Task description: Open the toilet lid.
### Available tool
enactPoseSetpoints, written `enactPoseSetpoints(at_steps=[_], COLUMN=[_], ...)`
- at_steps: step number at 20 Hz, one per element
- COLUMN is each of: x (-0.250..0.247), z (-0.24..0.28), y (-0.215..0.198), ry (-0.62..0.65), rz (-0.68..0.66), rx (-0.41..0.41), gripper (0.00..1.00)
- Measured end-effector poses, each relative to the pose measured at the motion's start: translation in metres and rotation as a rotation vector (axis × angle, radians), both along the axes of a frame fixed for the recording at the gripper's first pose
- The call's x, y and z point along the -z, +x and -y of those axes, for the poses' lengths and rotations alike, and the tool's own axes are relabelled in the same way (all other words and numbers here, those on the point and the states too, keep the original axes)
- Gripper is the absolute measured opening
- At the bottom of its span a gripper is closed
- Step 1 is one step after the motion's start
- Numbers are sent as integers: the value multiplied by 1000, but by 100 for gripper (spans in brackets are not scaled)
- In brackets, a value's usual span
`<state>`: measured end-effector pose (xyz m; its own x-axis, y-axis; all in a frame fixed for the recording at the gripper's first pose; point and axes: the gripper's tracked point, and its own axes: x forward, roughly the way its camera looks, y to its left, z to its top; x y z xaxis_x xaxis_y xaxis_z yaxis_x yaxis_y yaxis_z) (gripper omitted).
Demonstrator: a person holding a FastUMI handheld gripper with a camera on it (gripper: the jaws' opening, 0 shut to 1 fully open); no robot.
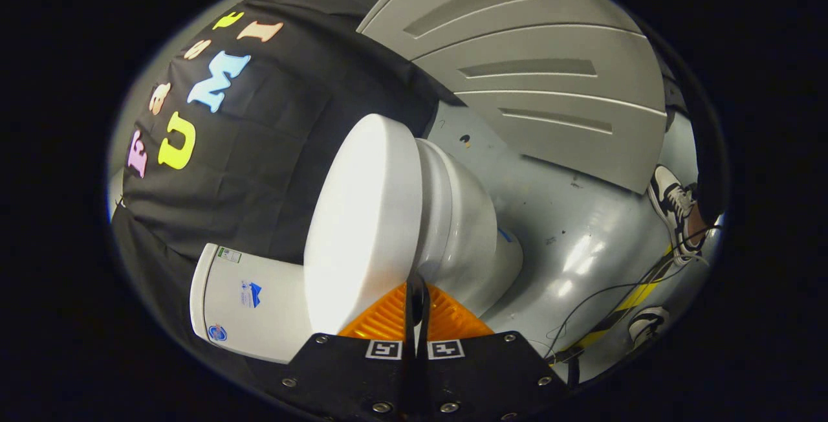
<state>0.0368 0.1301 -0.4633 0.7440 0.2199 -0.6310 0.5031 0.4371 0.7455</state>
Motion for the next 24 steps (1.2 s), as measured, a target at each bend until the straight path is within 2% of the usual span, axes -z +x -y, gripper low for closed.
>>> enactPoseSetpoints(at_steps=[3, 16, 24], x=[-12, -73, -135], z=[0, -7, -26], y=[0, 9, 18], ry=[-64, -255, -562], rz=[5, 12, 50], rx=[-28, -52, -176], gripper=[0, 0, 0])
